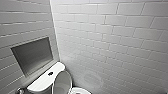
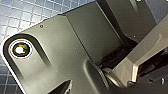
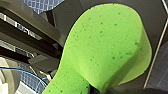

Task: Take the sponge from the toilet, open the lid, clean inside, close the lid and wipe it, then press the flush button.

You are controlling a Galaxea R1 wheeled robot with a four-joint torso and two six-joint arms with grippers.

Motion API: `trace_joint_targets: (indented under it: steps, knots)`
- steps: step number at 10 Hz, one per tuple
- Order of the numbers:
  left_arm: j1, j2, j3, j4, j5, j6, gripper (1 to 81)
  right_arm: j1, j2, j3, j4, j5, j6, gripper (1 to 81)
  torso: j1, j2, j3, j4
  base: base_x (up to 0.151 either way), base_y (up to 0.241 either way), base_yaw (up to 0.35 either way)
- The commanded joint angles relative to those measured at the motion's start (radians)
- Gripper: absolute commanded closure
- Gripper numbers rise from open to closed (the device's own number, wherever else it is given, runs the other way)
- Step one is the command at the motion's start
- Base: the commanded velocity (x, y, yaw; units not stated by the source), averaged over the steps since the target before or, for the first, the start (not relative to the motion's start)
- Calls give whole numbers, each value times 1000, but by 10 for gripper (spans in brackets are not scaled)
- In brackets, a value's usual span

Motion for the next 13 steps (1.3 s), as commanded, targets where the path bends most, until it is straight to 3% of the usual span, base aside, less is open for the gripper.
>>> trace_joint_targets:
  steps: [1,2,6,9,11,13]
  knots:
    - [-26,-3,12,-10,62,1,10,48,-56,8,227,-77,-207,811,0,0,0,0,0,0,0]
    - [-24,-3,15,-10,61,1,10,64,-96,51,228,-78,-207,811,0,0,0,0,0,0,0]
    - [-24,-16,58,-8,59,1,10,97,-376,491,222,-74,-212,811,0,0,0,0,0,0,0]
    - [-23,-18,62,-13,56,0,10,180,-534,646,242,-60,-179,811,0,0,0,0,0,0,0]
    - [-20,-29,76,-27,54,1,10,218,-624,735,247,29,-166,811,0,0,0,0,0,0,0]
    - [-15,-68,157,-22,54,1,10,327,-733,869,256,32,-150,811,0,0,0,0,0,0,0]
